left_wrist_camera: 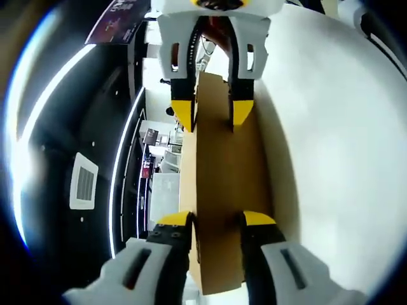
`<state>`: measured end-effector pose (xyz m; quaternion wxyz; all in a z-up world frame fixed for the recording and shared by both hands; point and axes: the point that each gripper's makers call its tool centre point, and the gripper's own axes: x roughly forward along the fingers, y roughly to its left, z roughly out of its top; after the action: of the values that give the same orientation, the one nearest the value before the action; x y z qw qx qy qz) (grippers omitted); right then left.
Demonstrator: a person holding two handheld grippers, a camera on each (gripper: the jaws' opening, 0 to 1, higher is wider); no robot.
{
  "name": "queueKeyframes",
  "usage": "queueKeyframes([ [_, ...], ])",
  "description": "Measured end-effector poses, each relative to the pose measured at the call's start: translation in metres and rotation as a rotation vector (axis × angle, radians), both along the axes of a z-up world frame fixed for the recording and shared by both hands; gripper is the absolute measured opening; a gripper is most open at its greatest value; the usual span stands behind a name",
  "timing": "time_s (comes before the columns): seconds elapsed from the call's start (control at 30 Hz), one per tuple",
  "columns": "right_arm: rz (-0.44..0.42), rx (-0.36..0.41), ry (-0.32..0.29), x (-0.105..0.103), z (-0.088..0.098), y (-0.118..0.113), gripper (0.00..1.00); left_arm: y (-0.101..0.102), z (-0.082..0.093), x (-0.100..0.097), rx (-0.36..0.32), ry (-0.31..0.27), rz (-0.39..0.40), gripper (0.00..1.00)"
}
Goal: Operate the shoe box by opening the lid, removing the specified soft item, and placing it in the target area until the item is outside and the box remains undamaged.
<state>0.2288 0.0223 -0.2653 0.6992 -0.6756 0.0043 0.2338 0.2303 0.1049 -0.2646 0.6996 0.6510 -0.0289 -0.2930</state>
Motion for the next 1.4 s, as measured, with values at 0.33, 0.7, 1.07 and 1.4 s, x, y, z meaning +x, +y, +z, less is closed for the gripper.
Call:
queueKeyframes([
  [0.33, 0.002, 0.009, 0.007, 0.0, 0.003, 0.0, 0.28, 0.001, 0.004, -0.001, -0.007, -0.001, 0.004, 0.3],
  [0.7, 0.006, 0.017, 0.014, -0.001, 0.006, 0.001, 0.28, 0.001, 0.007, -0.001, -0.016, 0.006, 0.003, 0.29],
  [1.07, 0.004, 0.025, 0.011, -0.001, 0.007, 0.002, 0.28, 0.001, 0.008, -0.001, -0.026, 0.008, -0.001, 0.29],
  [1.4, 0.006, 0.038, 0.01, -0.001, 0.012, 0.001, 0.28, 0.002, 0.013, -0.002, -0.03, 0.008, -0.001, 0.29],
])
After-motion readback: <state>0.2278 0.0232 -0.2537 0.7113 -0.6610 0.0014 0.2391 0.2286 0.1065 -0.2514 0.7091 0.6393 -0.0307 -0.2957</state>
